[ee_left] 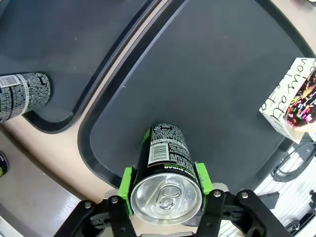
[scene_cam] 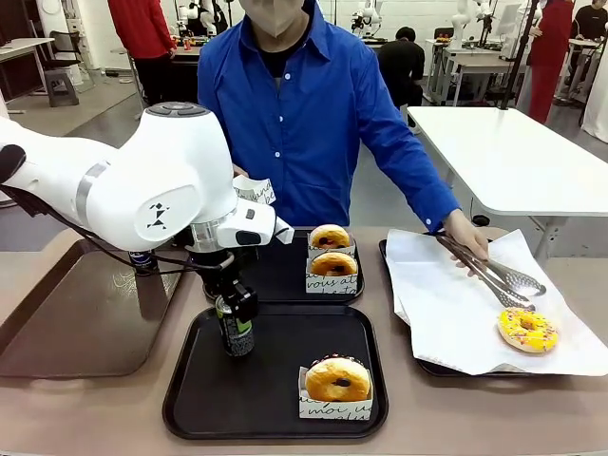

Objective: Set up donuts and drinks on trays.
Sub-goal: Pick up one Pepsi coke from the Handle tray and place it on the Flat Tray without a Pepsi coke.

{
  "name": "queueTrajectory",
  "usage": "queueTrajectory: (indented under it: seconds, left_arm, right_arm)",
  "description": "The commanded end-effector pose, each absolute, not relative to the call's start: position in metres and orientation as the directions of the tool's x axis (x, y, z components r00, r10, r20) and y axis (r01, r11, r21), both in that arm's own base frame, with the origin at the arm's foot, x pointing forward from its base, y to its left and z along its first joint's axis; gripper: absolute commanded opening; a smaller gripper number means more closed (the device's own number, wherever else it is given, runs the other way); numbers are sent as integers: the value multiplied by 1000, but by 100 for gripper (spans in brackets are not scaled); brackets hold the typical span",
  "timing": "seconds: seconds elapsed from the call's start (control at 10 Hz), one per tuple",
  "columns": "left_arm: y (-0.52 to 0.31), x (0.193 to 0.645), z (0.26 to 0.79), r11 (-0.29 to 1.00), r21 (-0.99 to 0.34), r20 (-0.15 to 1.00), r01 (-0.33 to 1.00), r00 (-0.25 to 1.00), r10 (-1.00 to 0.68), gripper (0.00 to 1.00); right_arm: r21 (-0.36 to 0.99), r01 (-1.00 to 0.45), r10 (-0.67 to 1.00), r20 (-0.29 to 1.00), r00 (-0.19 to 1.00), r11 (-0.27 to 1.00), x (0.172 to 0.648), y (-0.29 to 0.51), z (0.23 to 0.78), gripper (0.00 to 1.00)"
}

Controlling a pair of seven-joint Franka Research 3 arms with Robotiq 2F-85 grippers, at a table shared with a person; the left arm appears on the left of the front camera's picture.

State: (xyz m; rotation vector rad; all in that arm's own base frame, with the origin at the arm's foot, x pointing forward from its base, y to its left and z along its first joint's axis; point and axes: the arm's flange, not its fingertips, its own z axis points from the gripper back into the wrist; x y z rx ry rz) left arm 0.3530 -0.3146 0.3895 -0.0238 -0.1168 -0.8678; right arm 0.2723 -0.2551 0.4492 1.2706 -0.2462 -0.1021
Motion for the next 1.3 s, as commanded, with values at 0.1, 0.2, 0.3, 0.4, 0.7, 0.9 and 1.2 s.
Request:
queueTrajectory:
  seconds: [0.1,0.2,0.3,0.4,0.7,0.9,1.2]
  left_arm:
    - [-322,359,386,654,33,107,756,648,-754,58]
    - [-321,360,385,656,24,102,754,651,-752,58]
    - [-321,359,385,658,22,104,753,653,-750,85]
    - [-320,356,390,661,19,116,750,655,-746,100]
    - [-315,354,410,671,12,153,742,661,-734,89]
    - [-309,344,436,674,15,195,739,659,-727,100]
    - [-294,309,472,664,81,240,743,632,-737,100]
  right_arm:
    - [956,-67,-212,131,968,285,271,-256,450,100]
    - [956,-67,-212,131,968,285,271,-256,450,100]
    - [956,-67,-212,131,968,285,271,-256,450,100]
    - [956,-67,-212,131,968,285,271,-256,450,100]
    - [956,-67,-212,131,968,285,271,-256,450,100]
    - [956,-67,-212,131,968,285,271,-256,450,100]
    - [956,-67,-212,131,968,285,271,-256,450,100]
